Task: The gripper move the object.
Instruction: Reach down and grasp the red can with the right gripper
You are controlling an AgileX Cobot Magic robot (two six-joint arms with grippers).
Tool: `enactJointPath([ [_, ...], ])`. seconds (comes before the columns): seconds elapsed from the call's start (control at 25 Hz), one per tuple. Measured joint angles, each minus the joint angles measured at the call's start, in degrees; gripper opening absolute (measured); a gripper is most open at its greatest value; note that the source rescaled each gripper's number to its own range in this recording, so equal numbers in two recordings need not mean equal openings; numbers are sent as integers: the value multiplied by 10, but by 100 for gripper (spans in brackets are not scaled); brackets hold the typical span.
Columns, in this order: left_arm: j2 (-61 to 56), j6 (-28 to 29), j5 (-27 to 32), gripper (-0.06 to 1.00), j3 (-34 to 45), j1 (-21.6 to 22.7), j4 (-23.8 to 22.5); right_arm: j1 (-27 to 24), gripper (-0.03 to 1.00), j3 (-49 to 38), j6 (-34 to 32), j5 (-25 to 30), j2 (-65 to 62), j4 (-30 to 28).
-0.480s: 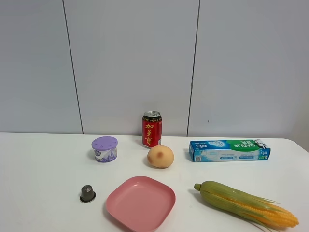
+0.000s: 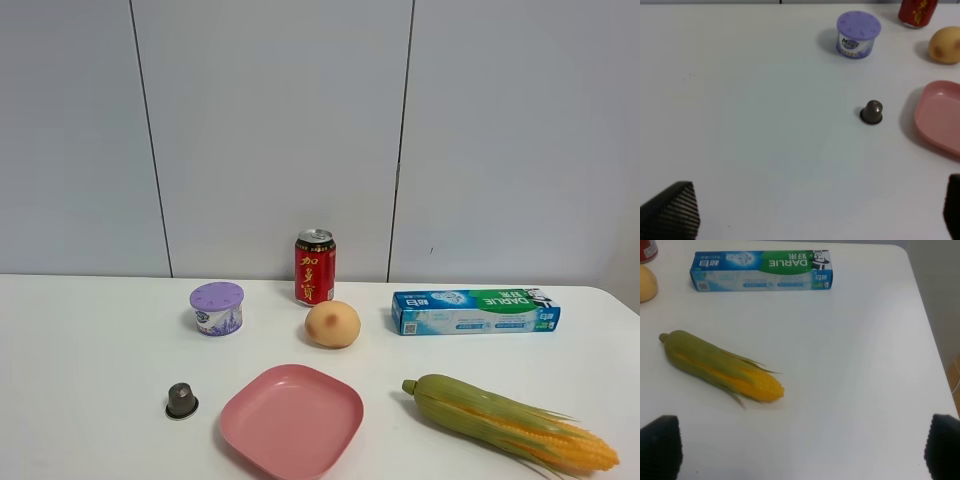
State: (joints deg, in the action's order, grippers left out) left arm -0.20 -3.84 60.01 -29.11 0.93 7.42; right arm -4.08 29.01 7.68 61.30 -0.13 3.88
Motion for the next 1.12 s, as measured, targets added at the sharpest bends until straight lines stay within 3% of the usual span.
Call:
enactJointPath([
  [0.56,0,0,0,100,0,0,0,0,97,5,0,-12,0,2],
  [0.72,0,0,0,100,0,0,0,0,97,26,0,-98,0,30],
  [0.92,0,0,0,100,0,0,0,0,97,28,0,-158,28,86],
  [1.12,0,0,0,100,0,0,0,1,97,29,13,-219,133,135],
])
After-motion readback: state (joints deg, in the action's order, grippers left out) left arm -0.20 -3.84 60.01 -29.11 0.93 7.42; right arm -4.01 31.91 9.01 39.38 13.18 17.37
